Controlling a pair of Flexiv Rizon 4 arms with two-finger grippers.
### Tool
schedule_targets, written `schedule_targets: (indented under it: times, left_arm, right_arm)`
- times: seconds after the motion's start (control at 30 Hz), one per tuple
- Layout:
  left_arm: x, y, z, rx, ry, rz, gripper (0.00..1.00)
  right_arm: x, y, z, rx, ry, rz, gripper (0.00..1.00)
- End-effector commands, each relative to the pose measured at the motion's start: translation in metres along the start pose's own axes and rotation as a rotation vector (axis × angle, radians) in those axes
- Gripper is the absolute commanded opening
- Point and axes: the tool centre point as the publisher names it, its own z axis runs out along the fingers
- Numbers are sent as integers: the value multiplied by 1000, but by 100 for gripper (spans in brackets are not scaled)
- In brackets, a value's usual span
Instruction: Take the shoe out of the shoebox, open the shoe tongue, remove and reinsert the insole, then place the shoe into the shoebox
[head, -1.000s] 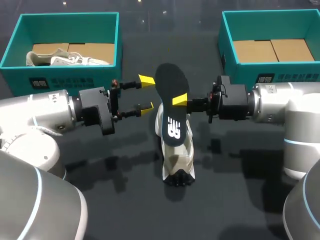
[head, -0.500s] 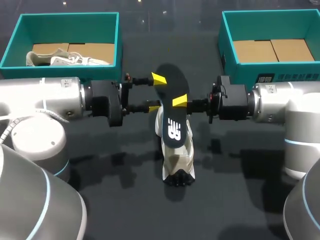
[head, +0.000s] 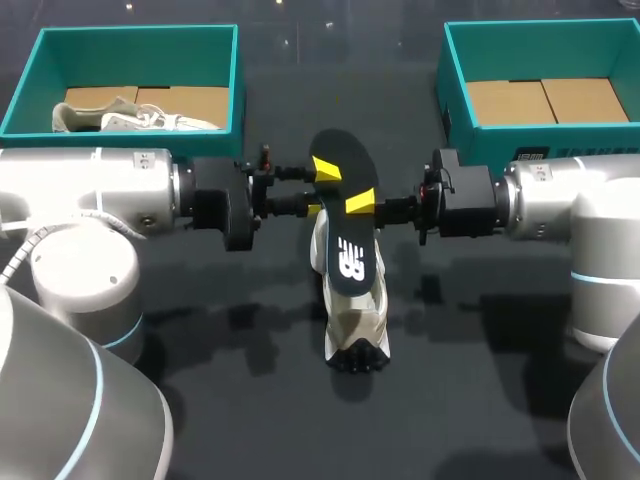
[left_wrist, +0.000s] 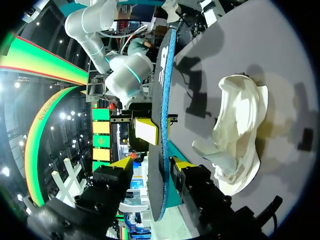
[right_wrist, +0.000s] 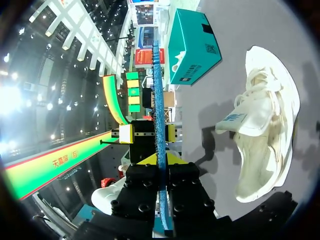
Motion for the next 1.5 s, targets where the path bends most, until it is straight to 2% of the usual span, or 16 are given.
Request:
schedule_targets:
  times: [0.03, 0.2, 0.43, 0.67, 1.13, 1.5]
  left_arm:
    - [1, -2, 9, -8, -9, 3, 44]
    - [0, -1, 14, -19, -15, 11, 41]
    - [0, 2, 18, -32, -14, 13, 27]
    - [1, 7, 19, -40, -7, 16, 19]
    - [7, 11, 23, -38, 7, 15, 20]
    - [9, 11, 24, -34, 4, 16, 11]
  right_arm:
    - [-2, 3, 0, 13, 2, 2, 0]
    - [-2, 4, 1, 21, 5, 1, 0]
    - [-1, 5, 2, 29, 6, 1, 0]
    - [-1, 5, 3, 37, 4, 8, 0]
    - [0, 4, 6, 49, 9, 7, 0]
    - [1, 4, 7, 44, 17, 14, 0]
